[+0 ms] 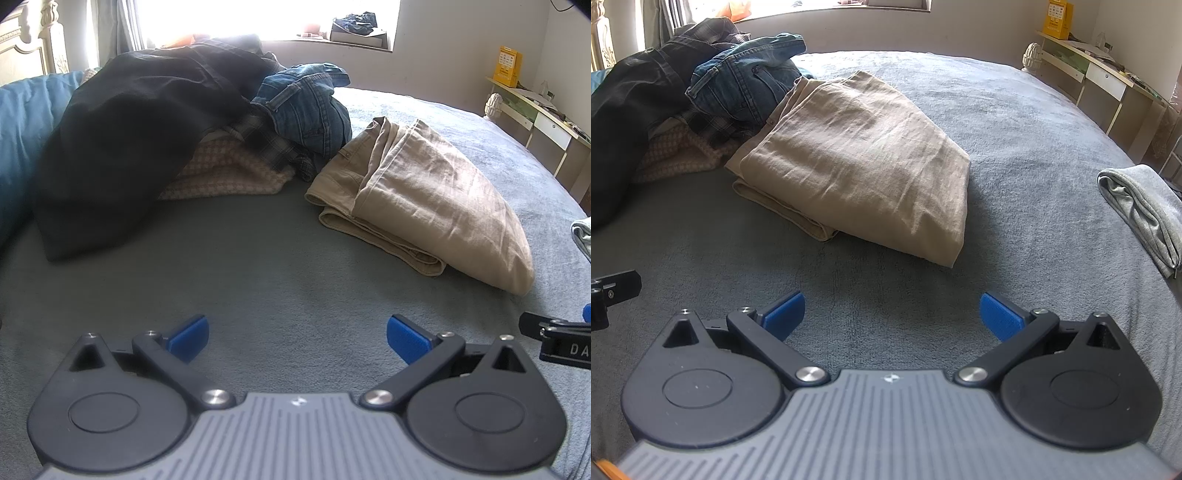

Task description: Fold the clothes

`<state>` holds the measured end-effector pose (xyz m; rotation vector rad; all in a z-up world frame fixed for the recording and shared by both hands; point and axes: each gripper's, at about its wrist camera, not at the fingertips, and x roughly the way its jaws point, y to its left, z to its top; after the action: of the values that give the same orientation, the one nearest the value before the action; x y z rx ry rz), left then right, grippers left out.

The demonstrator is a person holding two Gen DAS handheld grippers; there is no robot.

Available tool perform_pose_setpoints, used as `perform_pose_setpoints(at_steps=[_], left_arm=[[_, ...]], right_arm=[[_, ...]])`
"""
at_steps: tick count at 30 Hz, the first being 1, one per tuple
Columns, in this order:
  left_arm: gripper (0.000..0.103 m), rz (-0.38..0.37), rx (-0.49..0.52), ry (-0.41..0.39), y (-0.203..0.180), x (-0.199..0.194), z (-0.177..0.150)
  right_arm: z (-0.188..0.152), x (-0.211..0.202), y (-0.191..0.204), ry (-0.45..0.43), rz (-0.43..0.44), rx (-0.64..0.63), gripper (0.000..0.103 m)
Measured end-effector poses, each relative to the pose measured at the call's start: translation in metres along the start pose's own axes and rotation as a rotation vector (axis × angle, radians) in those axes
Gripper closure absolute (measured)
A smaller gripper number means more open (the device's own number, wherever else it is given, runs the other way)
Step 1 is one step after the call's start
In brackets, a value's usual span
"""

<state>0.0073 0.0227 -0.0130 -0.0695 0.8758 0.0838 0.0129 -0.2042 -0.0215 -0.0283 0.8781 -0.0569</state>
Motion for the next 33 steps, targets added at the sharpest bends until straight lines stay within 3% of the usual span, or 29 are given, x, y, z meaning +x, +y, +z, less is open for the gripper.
perform_pose_setpoints(at_steps=[15,22,33], left_arm=[[0.0,-0.035,-0.007,-0.047,0.002,0.004,-0.001],[0.0,-0.069,-0.015,-0.074,0.004,0.015,-0.002],[0.0,-0.153,-0.006,-0.026,0.001,0.051,-0.004]], right_arm=[[-0.001,0.003,0.001,-0.024,0.005,-0.018,0.001],[0.0,0.006,0.011,-0.084,0.014,-0.106,0.001],[0.001,0.026,0.02,-0.129,0.066,-0.21,0.001]])
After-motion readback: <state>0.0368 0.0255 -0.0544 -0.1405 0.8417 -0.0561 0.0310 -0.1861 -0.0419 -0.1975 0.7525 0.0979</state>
